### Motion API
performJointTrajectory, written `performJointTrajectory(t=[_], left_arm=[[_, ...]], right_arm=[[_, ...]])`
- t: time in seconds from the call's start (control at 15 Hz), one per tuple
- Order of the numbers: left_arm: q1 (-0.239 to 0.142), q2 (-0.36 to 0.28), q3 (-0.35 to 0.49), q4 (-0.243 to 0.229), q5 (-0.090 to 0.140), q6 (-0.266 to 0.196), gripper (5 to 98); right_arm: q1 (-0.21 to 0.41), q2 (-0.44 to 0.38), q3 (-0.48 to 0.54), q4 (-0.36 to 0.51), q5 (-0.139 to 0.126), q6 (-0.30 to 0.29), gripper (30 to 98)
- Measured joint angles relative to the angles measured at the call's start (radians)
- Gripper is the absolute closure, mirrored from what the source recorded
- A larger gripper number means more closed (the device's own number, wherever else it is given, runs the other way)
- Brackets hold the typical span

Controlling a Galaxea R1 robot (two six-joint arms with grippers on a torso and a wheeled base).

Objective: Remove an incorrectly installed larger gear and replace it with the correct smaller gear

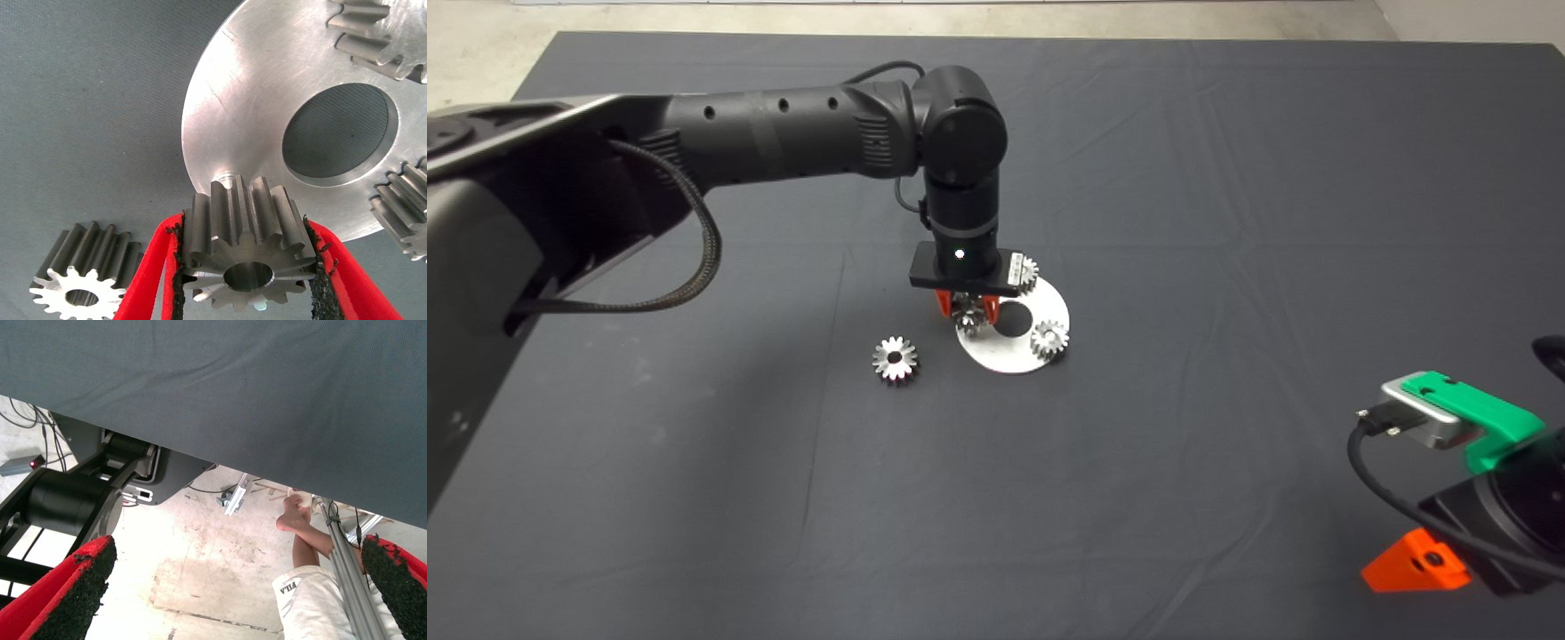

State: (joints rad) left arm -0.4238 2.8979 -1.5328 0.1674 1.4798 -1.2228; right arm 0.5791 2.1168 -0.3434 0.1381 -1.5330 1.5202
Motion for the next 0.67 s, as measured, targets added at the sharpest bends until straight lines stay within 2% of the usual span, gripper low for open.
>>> performJointTrajectory(t=[0.53, 0.6, 0.67], left_arm=[[0.002, 0.000, 0.009, 0.000, 0.007, 0.001, 68.0], [0.003, -0.003, 0.009, 0.000, 0.020, 0.001, 68.0], [0.004, -0.006, 0.008, 0.000, 0.023, 0.001, 68.0]], right_arm=[[-0.009, 0.000, 0.000, 0.000, 0.000, 0.000, 31.6], [-0.008, 0.000, 0.000, 0.000, 0.000, 0.000, 31.6], [-0.008, 0.000, 0.000, 0.000, 0.000, 0.000, 31.6]])
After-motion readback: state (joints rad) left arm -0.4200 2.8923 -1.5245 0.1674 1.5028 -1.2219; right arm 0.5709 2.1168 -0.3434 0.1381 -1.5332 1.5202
